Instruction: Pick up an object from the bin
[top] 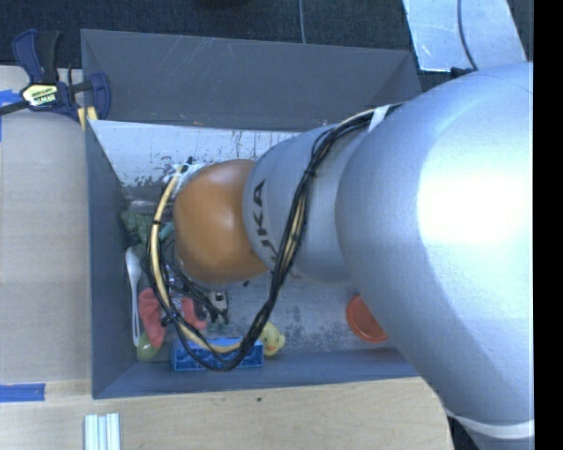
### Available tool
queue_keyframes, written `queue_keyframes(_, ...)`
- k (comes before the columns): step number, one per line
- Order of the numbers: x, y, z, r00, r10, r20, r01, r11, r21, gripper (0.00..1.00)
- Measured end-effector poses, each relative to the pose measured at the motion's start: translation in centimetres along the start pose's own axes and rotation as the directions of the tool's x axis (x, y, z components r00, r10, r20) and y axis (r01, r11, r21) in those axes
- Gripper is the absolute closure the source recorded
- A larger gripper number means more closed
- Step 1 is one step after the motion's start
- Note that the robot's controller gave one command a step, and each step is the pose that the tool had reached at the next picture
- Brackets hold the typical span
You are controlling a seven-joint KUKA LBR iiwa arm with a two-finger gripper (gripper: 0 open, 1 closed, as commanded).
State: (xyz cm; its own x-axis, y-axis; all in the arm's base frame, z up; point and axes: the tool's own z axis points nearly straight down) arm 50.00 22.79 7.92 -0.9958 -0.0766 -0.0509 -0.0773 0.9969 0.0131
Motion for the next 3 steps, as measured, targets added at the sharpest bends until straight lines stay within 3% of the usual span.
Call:
queue_keyframes(1,0.2,-0.1,-1.7,1.000,0.000,-0.008,0.000,1.000,0.003,1.00)
queue_keyframes(3,-0.4,0.0,-9.3,1.000,0.002,0.000,-0.002,1.000,0.000,1.00)
